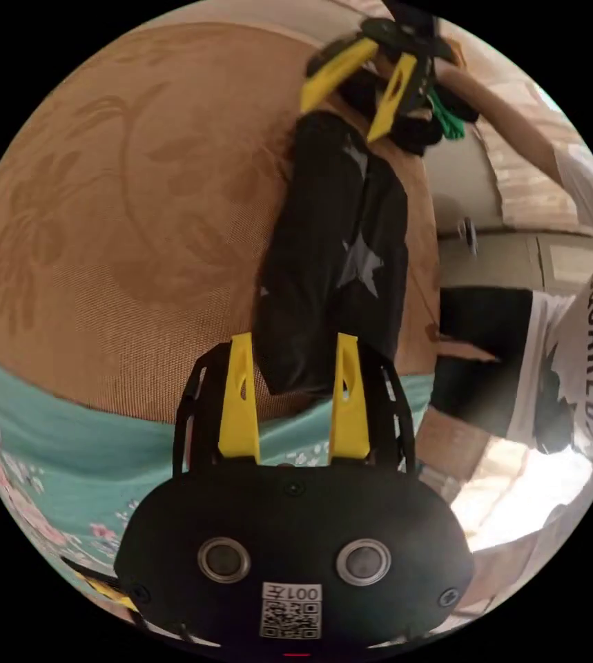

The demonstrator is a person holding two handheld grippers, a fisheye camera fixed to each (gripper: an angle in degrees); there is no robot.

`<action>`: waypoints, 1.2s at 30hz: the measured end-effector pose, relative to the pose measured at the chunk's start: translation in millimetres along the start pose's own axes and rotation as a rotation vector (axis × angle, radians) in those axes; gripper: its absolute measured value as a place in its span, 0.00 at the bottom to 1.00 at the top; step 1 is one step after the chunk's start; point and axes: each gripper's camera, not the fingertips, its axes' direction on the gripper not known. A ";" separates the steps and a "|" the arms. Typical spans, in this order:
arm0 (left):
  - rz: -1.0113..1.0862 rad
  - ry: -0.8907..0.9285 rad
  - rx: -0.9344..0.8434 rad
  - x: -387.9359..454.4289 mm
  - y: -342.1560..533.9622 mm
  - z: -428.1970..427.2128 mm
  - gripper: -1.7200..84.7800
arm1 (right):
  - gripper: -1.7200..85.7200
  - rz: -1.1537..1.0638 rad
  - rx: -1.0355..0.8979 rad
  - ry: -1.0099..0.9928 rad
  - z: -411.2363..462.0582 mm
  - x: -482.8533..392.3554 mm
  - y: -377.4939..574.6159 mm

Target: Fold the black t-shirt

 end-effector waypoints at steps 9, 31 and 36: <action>0.057 0.209 -0.058 -27.1 -46.9 49.9 0.01 | 0.13 -0.154 -0.375 -0.165 33.4 -11.5 -16.4; 0.454 0.287 0.359 219.1 -90.3 -54.5 0.01 | 0.06 0.246 -0.090 0.163 -243.0 -467.6 191.3; 0.367 0.442 0.415 189.5 -194.4 -78.0 0.01 | 0.07 0.305 -0.212 0.333 -332.2 -504.5 269.3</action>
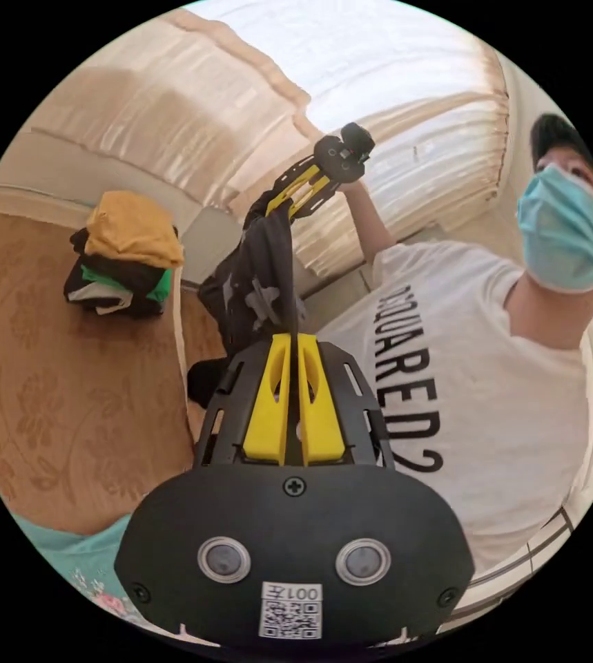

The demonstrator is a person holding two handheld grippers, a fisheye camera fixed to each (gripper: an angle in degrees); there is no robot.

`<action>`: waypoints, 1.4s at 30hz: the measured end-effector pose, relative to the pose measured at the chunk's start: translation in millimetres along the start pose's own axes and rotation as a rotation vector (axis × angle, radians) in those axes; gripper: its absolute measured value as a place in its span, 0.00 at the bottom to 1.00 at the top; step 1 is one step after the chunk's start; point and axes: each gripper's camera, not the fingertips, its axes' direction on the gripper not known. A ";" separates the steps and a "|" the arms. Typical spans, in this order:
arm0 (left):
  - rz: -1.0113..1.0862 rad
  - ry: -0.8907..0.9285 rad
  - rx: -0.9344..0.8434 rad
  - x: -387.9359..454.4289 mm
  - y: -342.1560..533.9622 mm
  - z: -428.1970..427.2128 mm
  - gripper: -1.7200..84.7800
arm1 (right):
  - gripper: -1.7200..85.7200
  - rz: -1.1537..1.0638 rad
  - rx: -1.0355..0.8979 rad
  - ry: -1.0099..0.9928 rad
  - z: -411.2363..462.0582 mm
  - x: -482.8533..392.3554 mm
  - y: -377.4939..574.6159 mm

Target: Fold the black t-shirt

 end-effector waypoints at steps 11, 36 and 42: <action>-0.133 0.237 0.035 -161.8 -178.5 100.6 0.01 | 0.07 -0.168 -0.180 -0.203 -11.7 106.6 184.1; -0.596 -0.372 0.588 -538.0 -95.6 142.5 0.01 | 0.03 0.065 0.387 -0.090 213.6 238.8 301.5; -0.541 -0.607 0.189 -593.2 -161.8 233.2 0.01 | 0.03 0.077 0.347 0.042 269.8 150.5 258.6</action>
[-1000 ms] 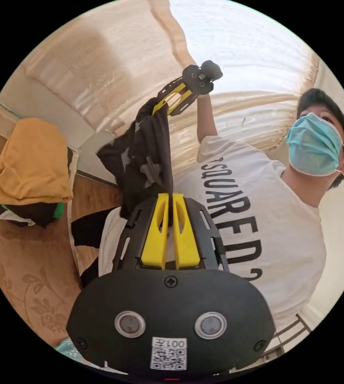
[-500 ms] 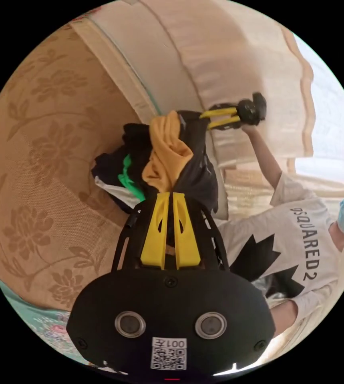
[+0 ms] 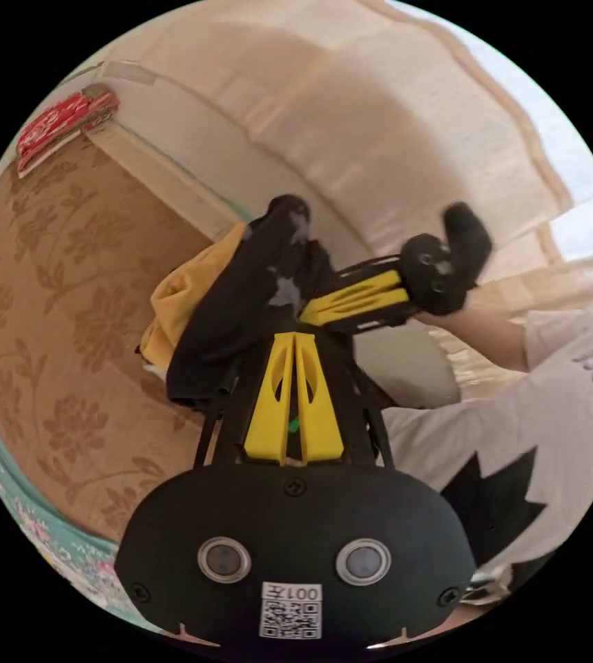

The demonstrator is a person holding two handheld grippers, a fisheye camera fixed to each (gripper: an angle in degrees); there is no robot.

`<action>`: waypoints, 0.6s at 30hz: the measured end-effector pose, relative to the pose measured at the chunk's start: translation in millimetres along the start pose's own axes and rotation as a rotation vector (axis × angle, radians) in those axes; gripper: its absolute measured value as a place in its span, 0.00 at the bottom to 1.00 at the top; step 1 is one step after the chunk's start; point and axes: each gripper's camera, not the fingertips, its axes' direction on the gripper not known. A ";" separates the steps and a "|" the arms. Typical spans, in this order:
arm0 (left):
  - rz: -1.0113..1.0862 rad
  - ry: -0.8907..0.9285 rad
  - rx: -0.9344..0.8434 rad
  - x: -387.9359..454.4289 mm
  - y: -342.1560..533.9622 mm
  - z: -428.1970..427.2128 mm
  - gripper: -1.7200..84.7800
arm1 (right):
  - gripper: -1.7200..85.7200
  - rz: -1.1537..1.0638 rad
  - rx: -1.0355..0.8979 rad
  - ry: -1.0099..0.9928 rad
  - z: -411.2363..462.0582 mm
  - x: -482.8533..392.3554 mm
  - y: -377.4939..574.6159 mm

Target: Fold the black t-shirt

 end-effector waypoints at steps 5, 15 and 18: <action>-0.213 0.051 -0.056 -83.9 23.9 67.8 0.01 | 0.02 -0.040 -0.018 0.283 25.8 -59.9 11.3; -0.325 0.170 0.052 -142.3 99.4 144.9 0.01 | 0.02 -0.097 0.037 0.230 43.3 -96.7 67.5; -0.346 0.139 0.010 -154.6 109.3 176.5 0.01 | 0.02 -0.089 0.004 0.166 57.9 -97.3 64.4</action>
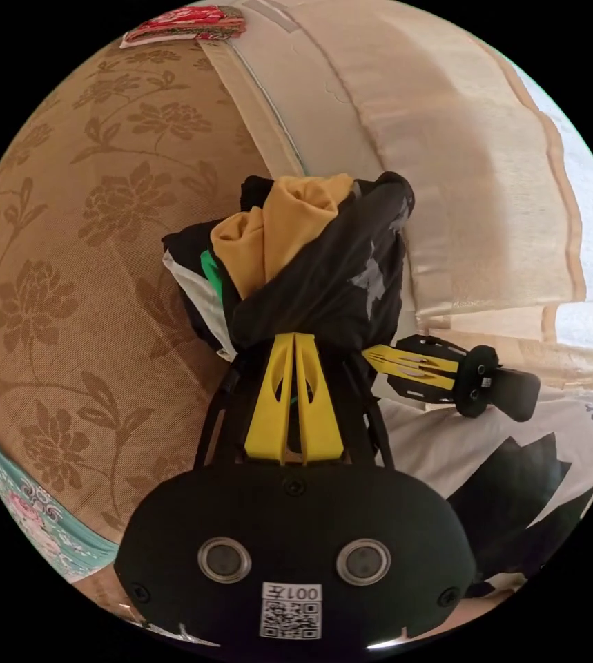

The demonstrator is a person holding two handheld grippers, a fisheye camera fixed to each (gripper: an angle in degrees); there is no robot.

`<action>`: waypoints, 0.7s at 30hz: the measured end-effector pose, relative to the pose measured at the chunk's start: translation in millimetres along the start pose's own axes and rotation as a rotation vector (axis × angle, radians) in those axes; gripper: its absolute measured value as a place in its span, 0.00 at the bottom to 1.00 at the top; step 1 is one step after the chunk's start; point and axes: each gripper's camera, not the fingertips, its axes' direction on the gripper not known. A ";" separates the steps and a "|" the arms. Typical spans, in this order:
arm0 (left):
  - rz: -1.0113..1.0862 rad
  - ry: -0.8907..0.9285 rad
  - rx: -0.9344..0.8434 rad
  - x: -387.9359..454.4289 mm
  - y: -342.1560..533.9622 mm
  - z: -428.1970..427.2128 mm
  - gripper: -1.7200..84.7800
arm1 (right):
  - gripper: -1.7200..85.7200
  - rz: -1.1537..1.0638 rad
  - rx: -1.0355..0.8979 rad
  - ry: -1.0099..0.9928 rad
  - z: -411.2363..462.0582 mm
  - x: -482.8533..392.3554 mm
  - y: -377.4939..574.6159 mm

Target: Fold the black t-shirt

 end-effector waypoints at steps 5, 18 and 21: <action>-0.022 -0.133 -0.068 -19.1 21.0 52.5 0.01 | 0.02 -0.048 -0.063 -0.081 27.0 -10.5 -7.2; 0.281 -0.543 -0.174 38.3 65.6 186.3 0.01 | 0.02 -0.024 -0.030 -0.039 57.4 -19.5 8.7; 0.343 -0.633 -0.208 35.3 82.1 237.8 0.01 | 0.02 -0.045 -0.034 -0.045 69.1 -24.5 5.5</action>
